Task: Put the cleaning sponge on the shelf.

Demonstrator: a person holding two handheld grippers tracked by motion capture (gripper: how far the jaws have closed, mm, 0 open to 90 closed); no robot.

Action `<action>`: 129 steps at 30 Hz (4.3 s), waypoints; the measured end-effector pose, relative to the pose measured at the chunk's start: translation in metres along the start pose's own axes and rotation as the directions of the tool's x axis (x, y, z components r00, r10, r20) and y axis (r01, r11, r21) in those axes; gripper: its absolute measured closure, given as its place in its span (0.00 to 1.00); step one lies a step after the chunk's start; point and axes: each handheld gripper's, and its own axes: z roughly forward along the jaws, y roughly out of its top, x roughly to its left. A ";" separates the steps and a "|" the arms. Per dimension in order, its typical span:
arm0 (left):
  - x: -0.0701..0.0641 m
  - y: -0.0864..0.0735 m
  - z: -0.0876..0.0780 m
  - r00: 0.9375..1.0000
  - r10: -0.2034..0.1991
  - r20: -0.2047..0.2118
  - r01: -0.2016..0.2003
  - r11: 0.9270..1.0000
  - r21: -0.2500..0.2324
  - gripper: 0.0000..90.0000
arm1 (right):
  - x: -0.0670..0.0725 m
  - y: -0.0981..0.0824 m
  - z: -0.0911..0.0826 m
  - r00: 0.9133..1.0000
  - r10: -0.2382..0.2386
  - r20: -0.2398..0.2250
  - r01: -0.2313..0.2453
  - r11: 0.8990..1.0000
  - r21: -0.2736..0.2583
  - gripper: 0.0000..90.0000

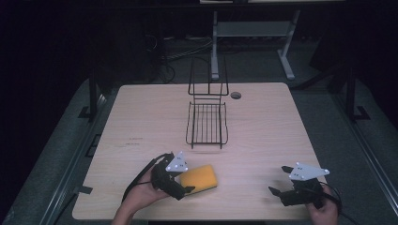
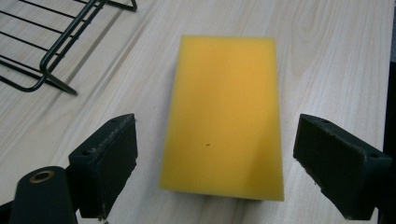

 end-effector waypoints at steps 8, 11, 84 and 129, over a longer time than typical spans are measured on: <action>-0.001 0.005 0.009 1.000 0.014 0.016 -0.014 0.999 0.033 0.15 | 0.000 0.000 0.000 1.000 -0.003 -0.003 0.003 1.000 -0.003 0.15; -0.001 0.006 0.011 1.000 0.010 0.020 -0.010 0.999 0.038 0.15 | 0.000 0.000 0.000 1.000 -0.004 -0.003 0.004 1.000 -0.003 0.15; 0.003 0.021 0.053 0.995 0.032 0.093 -0.052 0.973 0.226 0.23 | 0.002 0.002 0.000 1.000 -0.009 -0.006 0.009 1.000 -0.015 0.15; 0.035 0.057 0.039 0.993 0.062 0.096 -0.085 0.964 0.254 0.24 | -0.002 0.001 0.000 1.000 -0.001 -0.014 0.001 1.000 -0.019 0.15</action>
